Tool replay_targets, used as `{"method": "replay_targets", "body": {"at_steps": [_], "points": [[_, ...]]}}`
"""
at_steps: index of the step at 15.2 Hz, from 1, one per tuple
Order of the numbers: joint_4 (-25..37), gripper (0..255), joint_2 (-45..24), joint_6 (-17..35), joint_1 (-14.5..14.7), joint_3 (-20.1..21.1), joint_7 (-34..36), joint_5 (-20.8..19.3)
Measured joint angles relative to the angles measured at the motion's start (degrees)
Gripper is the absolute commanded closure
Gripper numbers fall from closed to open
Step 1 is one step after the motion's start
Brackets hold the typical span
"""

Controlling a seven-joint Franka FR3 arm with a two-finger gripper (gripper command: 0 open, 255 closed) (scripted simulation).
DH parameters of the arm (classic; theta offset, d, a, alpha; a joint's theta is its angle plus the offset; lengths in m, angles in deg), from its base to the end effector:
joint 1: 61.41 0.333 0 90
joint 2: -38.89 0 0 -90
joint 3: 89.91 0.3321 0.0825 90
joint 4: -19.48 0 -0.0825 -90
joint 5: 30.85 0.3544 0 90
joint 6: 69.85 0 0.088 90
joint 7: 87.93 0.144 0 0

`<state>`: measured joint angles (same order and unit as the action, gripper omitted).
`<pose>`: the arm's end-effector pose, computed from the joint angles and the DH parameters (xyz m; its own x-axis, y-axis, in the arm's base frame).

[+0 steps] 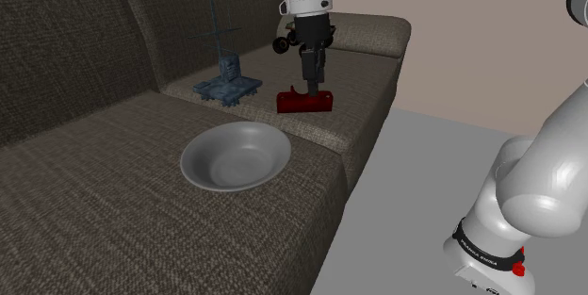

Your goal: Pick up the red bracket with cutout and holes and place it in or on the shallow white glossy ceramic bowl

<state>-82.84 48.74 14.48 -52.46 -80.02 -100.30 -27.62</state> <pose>0.4206 0.1592 0.5852 0.8470 0.5141 -0.1349 0.5113 -0.8575 -0.0572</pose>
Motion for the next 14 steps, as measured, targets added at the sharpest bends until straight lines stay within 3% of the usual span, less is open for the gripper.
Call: {"method": "replay_targets", "body": {"at_steps": [6, 7, 14], "points": [[-0.5, 0, 0.1, 0.4, 0.0, 0.0, 0.0, 0.0], [-0.5, 255, 0.1, 0.4, 0.0, 0.0, 0.0, 0.0], [-0.5, 255, 0.1, 0.4, 0.0, 0.0, 0.0, 0.0]]}}
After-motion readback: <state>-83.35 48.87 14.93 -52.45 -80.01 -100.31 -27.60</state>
